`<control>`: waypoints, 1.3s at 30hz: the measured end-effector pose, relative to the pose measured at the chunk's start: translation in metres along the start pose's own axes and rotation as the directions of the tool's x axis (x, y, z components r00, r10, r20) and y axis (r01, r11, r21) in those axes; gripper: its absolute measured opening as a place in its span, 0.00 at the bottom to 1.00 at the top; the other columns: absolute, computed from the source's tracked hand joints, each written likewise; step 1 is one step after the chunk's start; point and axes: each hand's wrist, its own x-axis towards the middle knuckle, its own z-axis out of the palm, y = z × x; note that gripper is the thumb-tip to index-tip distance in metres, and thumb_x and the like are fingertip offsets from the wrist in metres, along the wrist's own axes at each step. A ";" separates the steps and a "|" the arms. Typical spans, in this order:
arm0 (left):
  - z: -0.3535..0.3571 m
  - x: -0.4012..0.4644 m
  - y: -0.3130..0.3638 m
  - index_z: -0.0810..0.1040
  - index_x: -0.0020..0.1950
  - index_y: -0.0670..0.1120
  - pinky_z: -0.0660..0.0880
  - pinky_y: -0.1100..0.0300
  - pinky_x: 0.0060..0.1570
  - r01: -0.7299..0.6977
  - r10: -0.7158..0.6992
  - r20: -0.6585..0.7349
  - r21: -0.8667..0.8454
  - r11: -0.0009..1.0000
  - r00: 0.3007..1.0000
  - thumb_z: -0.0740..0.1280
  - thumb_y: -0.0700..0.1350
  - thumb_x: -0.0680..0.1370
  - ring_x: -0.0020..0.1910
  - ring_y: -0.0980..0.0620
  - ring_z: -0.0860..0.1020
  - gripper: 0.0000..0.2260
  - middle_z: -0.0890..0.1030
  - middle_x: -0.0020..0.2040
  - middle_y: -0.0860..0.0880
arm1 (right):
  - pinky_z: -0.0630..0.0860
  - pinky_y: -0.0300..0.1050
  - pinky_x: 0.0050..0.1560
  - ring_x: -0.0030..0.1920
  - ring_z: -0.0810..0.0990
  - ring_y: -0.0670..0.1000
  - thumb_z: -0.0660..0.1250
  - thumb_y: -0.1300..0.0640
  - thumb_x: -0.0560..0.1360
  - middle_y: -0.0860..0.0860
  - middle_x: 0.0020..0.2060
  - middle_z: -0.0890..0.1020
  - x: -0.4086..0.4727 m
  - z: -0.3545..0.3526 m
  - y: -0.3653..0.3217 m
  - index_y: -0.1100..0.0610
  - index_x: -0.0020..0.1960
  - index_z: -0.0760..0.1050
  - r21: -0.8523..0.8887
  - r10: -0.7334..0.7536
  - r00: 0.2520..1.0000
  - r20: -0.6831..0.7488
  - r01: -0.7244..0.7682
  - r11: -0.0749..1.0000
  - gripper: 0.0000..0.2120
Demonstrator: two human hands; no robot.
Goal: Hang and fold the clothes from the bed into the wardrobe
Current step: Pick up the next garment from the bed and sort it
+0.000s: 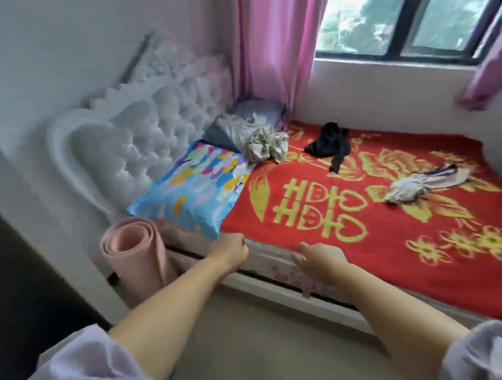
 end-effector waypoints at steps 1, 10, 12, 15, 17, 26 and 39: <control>0.007 0.015 0.030 0.77 0.56 0.45 0.72 0.55 0.51 -0.034 0.034 0.013 -0.019 0.999 0.999 0.57 0.45 0.79 0.55 0.43 0.78 0.12 0.80 0.56 0.45 | 0.77 0.49 0.46 0.55 0.79 0.57 0.49 0.45 0.83 0.55 0.59 0.79 -0.006 -0.002 0.034 0.53 0.72 0.62 -0.016 0.037 0.999 0.018 -0.036 0.999 0.21; 0.054 0.111 0.216 0.75 0.58 0.44 0.69 0.56 0.35 -0.291 0.287 0.153 0.005 0.957 0.946 0.56 0.46 0.81 0.42 0.47 0.76 0.12 0.79 0.49 0.46 | 0.73 0.48 0.40 0.51 0.80 0.57 0.46 0.42 0.82 0.54 0.54 0.80 0.003 -0.003 0.221 0.55 0.66 0.67 0.115 0.293 0.956 0.013 -0.293 0.949 0.23; 0.059 0.134 0.228 0.75 0.59 0.44 0.64 0.58 0.29 -0.294 0.289 0.165 0.001 0.956 0.943 0.56 0.45 0.81 0.34 0.50 0.72 0.12 0.77 0.44 0.48 | 0.73 0.48 0.39 0.50 0.79 0.57 0.46 0.42 0.82 0.55 0.53 0.80 0.019 -0.001 0.236 0.56 0.65 0.67 0.129 0.285 0.958 0.021 -0.285 0.950 0.23; 0.068 0.174 0.235 0.75 0.58 0.43 0.62 0.59 0.27 -0.287 0.282 0.174 0.004 0.958 0.943 0.56 0.45 0.81 0.31 0.51 0.70 0.11 0.77 0.42 0.49 | 0.73 0.47 0.39 0.49 0.79 0.57 0.46 0.43 0.83 0.54 0.52 0.80 0.054 0.009 0.258 0.56 0.64 0.68 0.139 0.294 0.955 0.047 -0.297 0.945 0.22; 0.074 0.209 0.236 0.75 0.57 0.43 0.62 0.59 0.27 -0.285 0.277 0.195 0.014 0.959 0.941 0.56 0.45 0.81 0.31 0.51 0.70 0.11 0.78 0.43 0.48 | 0.72 0.47 0.39 0.49 0.79 0.56 0.47 0.44 0.83 0.54 0.52 0.80 0.086 0.013 0.276 0.56 0.63 0.69 0.151 0.310 0.949 0.061 -0.315 0.937 0.21; 0.069 0.399 0.259 0.75 0.59 0.44 0.72 0.55 0.39 -0.278 0.234 0.299 0.113 0.954 0.925 0.56 0.45 0.80 0.46 0.45 0.78 0.13 0.79 0.53 0.46 | 0.70 0.47 0.44 0.55 0.78 0.57 0.49 0.46 0.83 0.53 0.56 0.79 0.233 0.009 0.369 0.55 0.62 0.71 0.209 0.385 0.916 0.111 -0.400 0.892 0.18; 0.178 0.559 0.322 0.76 0.59 0.45 0.72 0.58 0.34 -0.227 0.154 0.473 0.101 0.969 0.868 0.54 0.42 0.80 0.38 0.51 0.77 0.14 0.81 0.49 0.49 | 0.69 0.47 0.45 0.56 0.78 0.58 0.49 0.48 0.83 0.55 0.57 0.79 0.390 0.084 0.493 0.56 0.61 0.71 0.308 0.319 0.896 0.310 -0.412 0.858 0.18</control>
